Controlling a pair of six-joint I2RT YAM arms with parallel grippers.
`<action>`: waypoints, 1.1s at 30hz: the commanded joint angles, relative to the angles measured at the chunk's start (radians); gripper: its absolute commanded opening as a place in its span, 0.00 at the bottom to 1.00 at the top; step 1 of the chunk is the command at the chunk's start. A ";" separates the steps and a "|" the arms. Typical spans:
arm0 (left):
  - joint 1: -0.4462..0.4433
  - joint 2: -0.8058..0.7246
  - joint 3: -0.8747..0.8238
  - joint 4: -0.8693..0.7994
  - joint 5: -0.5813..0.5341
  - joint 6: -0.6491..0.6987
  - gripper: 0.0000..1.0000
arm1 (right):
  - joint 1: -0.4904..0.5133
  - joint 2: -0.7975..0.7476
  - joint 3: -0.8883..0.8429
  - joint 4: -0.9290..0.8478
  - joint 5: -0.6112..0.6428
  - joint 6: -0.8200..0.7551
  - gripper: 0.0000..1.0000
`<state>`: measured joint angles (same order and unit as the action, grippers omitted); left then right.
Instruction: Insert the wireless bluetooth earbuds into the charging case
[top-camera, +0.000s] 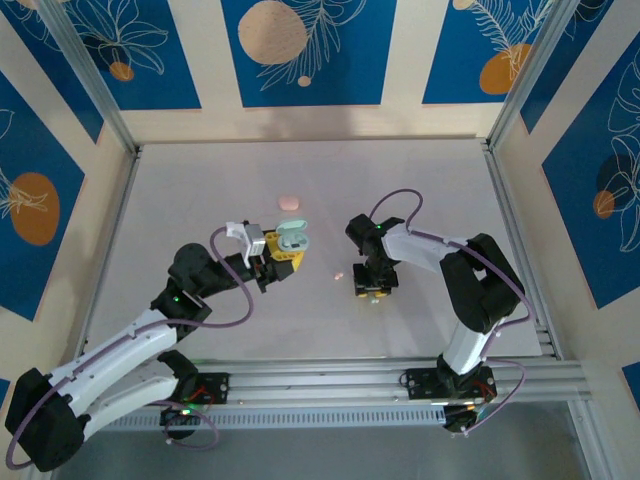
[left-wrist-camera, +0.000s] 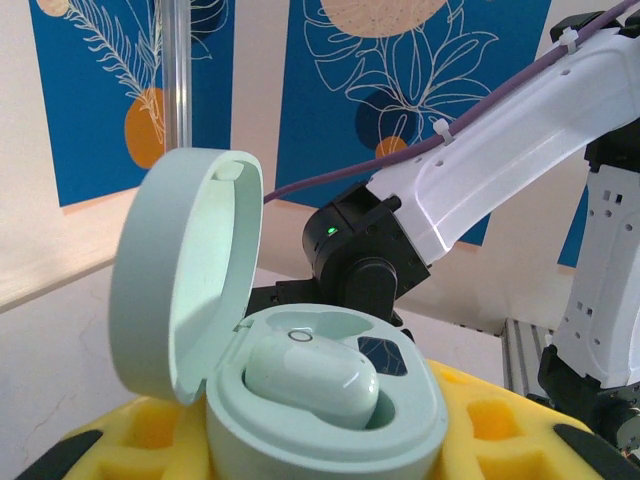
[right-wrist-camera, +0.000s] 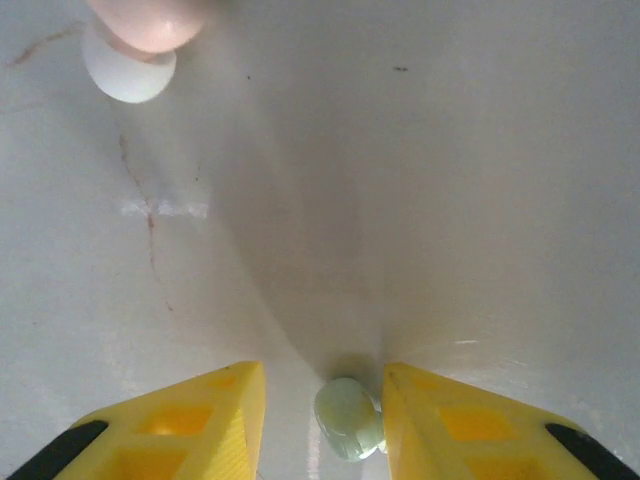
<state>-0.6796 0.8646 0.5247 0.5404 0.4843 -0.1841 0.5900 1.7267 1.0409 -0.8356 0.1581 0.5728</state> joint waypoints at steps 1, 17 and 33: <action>-0.014 -0.018 0.020 0.021 -0.010 0.002 0.26 | 0.005 -0.013 0.000 -0.035 0.000 0.006 0.37; -0.013 -0.021 0.018 0.019 -0.012 0.002 0.26 | -0.018 -0.006 -0.013 -0.040 -0.039 0.032 0.33; -0.014 -0.016 0.020 0.021 -0.012 0.003 0.26 | -0.027 0.026 0.004 -0.031 -0.011 0.016 0.29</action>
<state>-0.6796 0.8646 0.5247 0.5377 0.4767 -0.1841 0.5716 1.7351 1.0332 -0.8524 0.1436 0.5938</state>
